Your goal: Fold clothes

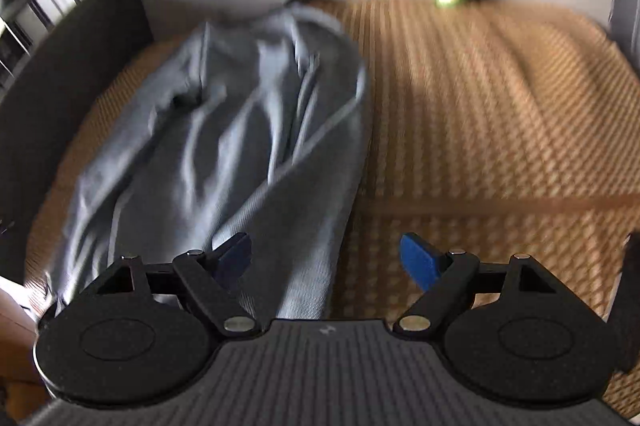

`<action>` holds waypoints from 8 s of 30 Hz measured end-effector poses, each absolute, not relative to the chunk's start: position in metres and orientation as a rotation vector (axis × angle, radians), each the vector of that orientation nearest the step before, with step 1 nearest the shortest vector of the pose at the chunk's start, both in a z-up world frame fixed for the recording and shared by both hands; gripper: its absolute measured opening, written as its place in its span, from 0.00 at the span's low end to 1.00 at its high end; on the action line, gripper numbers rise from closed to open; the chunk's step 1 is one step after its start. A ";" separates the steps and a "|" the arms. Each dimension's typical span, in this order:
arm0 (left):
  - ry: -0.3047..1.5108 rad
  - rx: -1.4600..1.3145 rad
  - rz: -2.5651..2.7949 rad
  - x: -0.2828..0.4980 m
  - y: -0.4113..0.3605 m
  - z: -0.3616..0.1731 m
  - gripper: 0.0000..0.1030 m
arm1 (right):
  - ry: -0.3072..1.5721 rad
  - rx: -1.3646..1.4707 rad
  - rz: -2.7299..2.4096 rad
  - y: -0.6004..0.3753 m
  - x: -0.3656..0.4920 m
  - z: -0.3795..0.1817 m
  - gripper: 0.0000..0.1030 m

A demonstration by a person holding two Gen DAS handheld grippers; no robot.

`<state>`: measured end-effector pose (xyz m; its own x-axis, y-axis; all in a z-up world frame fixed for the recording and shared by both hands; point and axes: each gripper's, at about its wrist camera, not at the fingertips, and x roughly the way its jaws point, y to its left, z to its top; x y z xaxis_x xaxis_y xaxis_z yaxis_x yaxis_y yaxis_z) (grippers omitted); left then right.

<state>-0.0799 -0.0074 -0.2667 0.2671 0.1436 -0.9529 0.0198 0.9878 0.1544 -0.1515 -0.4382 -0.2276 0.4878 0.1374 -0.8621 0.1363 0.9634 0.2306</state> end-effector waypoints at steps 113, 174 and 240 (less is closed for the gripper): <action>1.114 0.040 -0.193 0.218 -0.104 -0.252 0.67 | 0.835 0.071 0.227 -0.371 0.156 -0.152 0.65; 1.146 0.324 -0.738 0.091 -0.309 -0.298 0.65 | 0.933 0.196 -0.015 -0.536 0.128 -0.194 0.62; 1.398 0.052 -0.411 0.061 -0.375 -0.356 0.04 | 0.904 0.041 0.154 -0.554 0.271 -0.279 0.01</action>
